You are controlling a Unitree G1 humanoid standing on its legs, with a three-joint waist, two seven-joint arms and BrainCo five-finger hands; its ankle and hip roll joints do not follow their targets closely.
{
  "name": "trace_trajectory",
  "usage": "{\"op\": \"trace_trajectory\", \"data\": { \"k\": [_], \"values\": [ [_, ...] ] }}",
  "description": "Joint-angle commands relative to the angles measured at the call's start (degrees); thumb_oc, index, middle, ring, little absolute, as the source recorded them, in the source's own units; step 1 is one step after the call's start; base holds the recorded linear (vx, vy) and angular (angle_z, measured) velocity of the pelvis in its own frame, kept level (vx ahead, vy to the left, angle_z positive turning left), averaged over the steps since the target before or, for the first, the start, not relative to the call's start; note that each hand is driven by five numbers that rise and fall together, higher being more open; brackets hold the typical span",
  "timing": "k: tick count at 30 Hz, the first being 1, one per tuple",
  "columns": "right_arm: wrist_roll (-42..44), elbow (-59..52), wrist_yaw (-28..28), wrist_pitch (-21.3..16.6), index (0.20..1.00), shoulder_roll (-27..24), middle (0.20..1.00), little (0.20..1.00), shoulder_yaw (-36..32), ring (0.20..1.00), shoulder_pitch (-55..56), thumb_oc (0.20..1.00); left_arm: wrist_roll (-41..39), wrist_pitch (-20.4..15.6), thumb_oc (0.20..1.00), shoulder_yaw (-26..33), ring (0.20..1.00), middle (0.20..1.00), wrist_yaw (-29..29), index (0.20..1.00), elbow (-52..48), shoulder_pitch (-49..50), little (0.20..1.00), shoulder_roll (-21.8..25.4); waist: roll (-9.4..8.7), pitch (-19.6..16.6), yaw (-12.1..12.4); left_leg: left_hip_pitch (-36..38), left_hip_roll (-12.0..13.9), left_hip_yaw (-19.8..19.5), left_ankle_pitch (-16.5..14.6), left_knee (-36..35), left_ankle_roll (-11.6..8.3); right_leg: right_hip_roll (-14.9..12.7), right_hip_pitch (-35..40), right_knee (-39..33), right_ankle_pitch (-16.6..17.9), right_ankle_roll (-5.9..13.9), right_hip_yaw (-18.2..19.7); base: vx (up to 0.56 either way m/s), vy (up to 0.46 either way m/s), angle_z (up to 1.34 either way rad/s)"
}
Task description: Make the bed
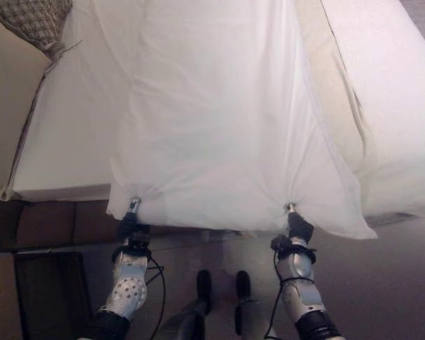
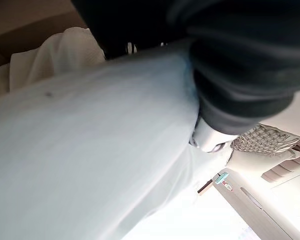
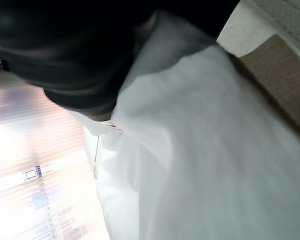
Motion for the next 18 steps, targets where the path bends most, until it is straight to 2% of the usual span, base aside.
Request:
{"op": "trace_trajectory", "data": {
  "k": [1, 2, 3, 4, 5, 6, 7, 8, 9, 10, 11, 12, 13, 15, 17, 18],
  "values": [
    [-4.20, -3.32, -1.00, -2.47, 0.200, -4.41, 0.200, 0.200, -1.83, 0.200, 3.87, 0.200, 4.03, -3.70, 0.200, 2.16, 0.200, 0.200, 0.16, 0.200, -3.95, 1.57, 0.200, -0.17, 2.20, 0.00, 0.03, -4.92, -3.66, 2.31, 0.38, 6.35, -6.24, 3.89, 1.95, -11.87, 9.26, 1.24, -1.63, -0.09, -0.102, 0.07],
    [-4.26, -3.21, -0.96, -2.64, 0.200, -5.18, 0.200, 0.200, -2.42, 0.200, 4.25, 0.200, 3.99, -3.81, 0.200, 1.63, 0.200, 0.200, 0.26, 0.200, -3.52, 1.02, 0.200, -0.53, 2.26, 0.99, -0.15, -7.61, -2.85, 3.56, 2.59, 11.15, -9.01, 3.47, 2.52, -11.90, 9.20, 0.69, -2.02, -0.10, -0.125, 0.29],
    [-3.95, -2.75, -0.85, -2.60, 0.200, -5.40, 0.200, 0.200, -2.71, 0.200, 4.34, 0.200, 3.93, -4.07, 0.200, 1.79, 0.200, 0.200, 0.59, 0.200, -3.15, 0.84, 0.200, -0.85, 2.30, 1.33, 0.11, -8.71, -3.09, 2.71, 2.91, 13.58, -9.99, 3.55, 2.63, -11.69, 9.15, 0.23, -2.26, -0.08, -0.108, 0.45],
    [-3.27, -2.13, -0.45, -2.67, 0.200, -5.39, 0.200, 0.200, -2.54, 0.200, 4.16, 0.200, 3.09, -4.62, 0.200, 2.28, 0.200, 0.200, 0.90, 0.200, -2.92, 0.80, 0.200, -1.29, 1.79, 1.23, 0.42, -8.87, -3.65, 0.79, 1.77, 14.47, -9.54, 3.31, 2.63, -11.67, 9.39, 0.12, -2.08, -0.04, -0.071, 0.48],
    [-2.96, -1.60, -0.43, -2.86, 0.200, -5.32, 0.200, 0.200, -2.35, 0.200, 4.26, 0.200, 3.03, -4.90, 0.200, 2.79, 0.200, 0.200, 1.72, 0.200, -2.67, 0.70, 0.200, -1.64, 1.53, 0.97, 0.07, -8.38, -2.32, 1.68, 0.39, 13.93, -8.37, 2.89, 2.51, -11.65, 9.39, 0.13, -2.30, -0.03, -0.062, 0.21],
    [-2.50, -1.23, -0.52, -3.18, 0.200, -5.09, 0.200, 0.200, -2.33, 0.200, 4.35, 0.200, 2.67, -5.30, 0.200, 3.48, 0.200, 0.200, 2.52, 0.200, -2.73, 0.82, 0.200, -2.05, 1.08, 0.88, -0.23, -7.56, 0.05, 2.56, -1.63, 13.37, -6.77, 2.20, 2.40, -11.47, 9.18, 0.22, -2.25, -0.02, -0.036, 0.10],
    [-2.09, 0.02, -0.26, -3.21, 0.200, -4.89, 0.200, 0.200, -1.86, 0.200, 4.13, 0.200, 2.05, -6.35, 0.200, 4.47, 0.200, 0.200, 4.00, 0.200, -2.52, 0.83, 0.200, -2.44, 0.40, 0.65, 0.11, -7.16, 2.39, 0.47, -1.73, 11.20, -6.02, 1.70, 1.91, -11.41, 8.90, 0.28, -1.81, -0.01, -0.009, 0.12],
    [-2.07, 0.05, -0.24, -3.23, 0.200, -4.89, 0.200, 0.200, -1.85, 0.200, 4.10, 0.200, 2.06, -6.35, 0.200, 4.49, 0.200, 0.200, 4.01, 0.200, -2.53, 0.81, 0.200, -2.43, 0.36, 0.53, 0.07, -7.28, 2.35, 0.47, -1.56, 11.06, -6.02, 1.66, 1.75, -11.45, 8.98, 0.28, -1.81, 0.01, 0.062, 0.22],
    [-1.16, 1.90, 0.04, -3.45, 0.200, -4.73, 0.200, 0.200, -1.21, 0.200, 3.94, 0.200, 3.83, -7.45, 0.200, 5.54, 0.200, 0.200, 7.36, 0.200, -2.13, 0.84, 0.200, -2.42, -0.23, 0.43, 0.88, -6.02, 5.04, -5.21, 0.66, 5.11, -5.74, 1.27, 0.50, -10.46, 8.54, 0.34, -1.05, 0.01, 0.081, 0.17],
    [-0.31, 2.88, -0.17, -3.62, 0.200, -4.35, 0.200, 0.200, -1.03, 0.200, 3.78, 0.200, 4.52, -7.82, 0.200, 6.32, 0.200, 0.200, 9.21, 0.200, -1.27, 0.59, 0.200, -2.47, -0.39, 0.48, 0.92, -5.44, 7.39, -7.33, 3.11, 1.40, -6.01, 1.03, -0.70, -9.32, 8.25, 0.28, -0.97, 0.01, 0.141, 0.10],
    [-0.01, 4.23, -0.83, -3.90, 0.200, -4.01, 0.200, 0.200, -1.16, 0.200, 3.57, 0.200, 4.94, -8.21, 0.200, 6.77, 0.200, 0.200, 10.90, 0.200, -0.31, 0.20, 0.200, -2.67, -0.18, 0.71, 1.00, -5.36, 10.18, -7.76, 5.94, -1.80, -7.03, 0.77, -1.52, -8.12, 7.80, 0.39, -0.84, 0.00, 0.172, 0.05],
    [-0.04, 6.00, -1.33, -3.94, 0.200, -3.90, 0.200, 0.200, -1.19, 0.200, 3.21, 0.200, 6.25, -8.18, 0.200, 6.83, 0.200, 0.200, 12.68, 0.200, 1.04, -0.41, 0.200, -2.69, 0.04, 1.20, 0.60, -4.33, 12.51, -5.71, 7.76, -6.12, -7.83, -0.28, -2.00, -7.12, 6.88, 0.77, -1.13, 0.01, 0.249, 0.15],
    [0.03, 7.60, -1.12, -3.64, 0.200, -3.89, 0.200, 0.200, -0.97, 0.200, 2.80, 0.200, 6.96, -8.02, 0.200, 6.54, 0.200, 0.200, 13.47, 0.200, 2.41, -1.08, 0.200, -2.68, 0.46, 1.12, 0.68, -3.61, 13.49, -4.28, 8.47, -6.93, -8.31, -0.95, -2.88, -6.90, 6.97, 1.21, -1.52, 0.03, 0.311, 0.21],
    [1.34, 10.50, -0.58, -3.47, 0.200, -3.23, 0.200, 0.200, 0.59, 0.200, 0.60, 0.200, 7.44, -8.87, 0.200, 6.79, 0.200, 0.200, 14.99, 0.200, 5.00, -2.53, 0.200, -2.88, 1.16, 2.13, 1.27, -2.15, 13.41, -5.00, 7.76, -9.25, -9.00, -0.57, -5.44, -4.64, 7.36, 2.05, -1.00, -0.03, 0.344, 0.19],
    [2.92, 13.70, 1.05, -2.60, 0.200, -2.80, 0.200, 0.200, 1.21, 0.200, -1.47, 0.200, 7.24, -9.16, 0.200, 5.87, 0.200, 0.200, 15.83, 0.200, 7.58, -4.55, 0.200, -3.26, 0.71, 3.02, 1.49, -3.99, 12.04, -2.78, 6.13, -6.97, -9.23, -2.35, -6.67, -5.38, 9.11, 3.48, -0.74, -0.07, 0.277, -0.21],
    [2.92, 13.70, 1.05, -2.60, 0.200, -2.80, 0.200, 0.200, 1.21, 0.200, -1.47, 0.200, 7.24, -9.16, 0.200, 5.87, 0.200, 0.200, 15.83, 0.200, 7.58, -4.55, 0.200, -3.26, 0.71, 3.02, 1.49, -3.99, 12.04, -2.78, 6.13, -6.97, -9.23, -2.35, -6.67, -5.38, 9.11, 3.48, -0.74, -0.01, 0.363, -0.34]
  ]
}}
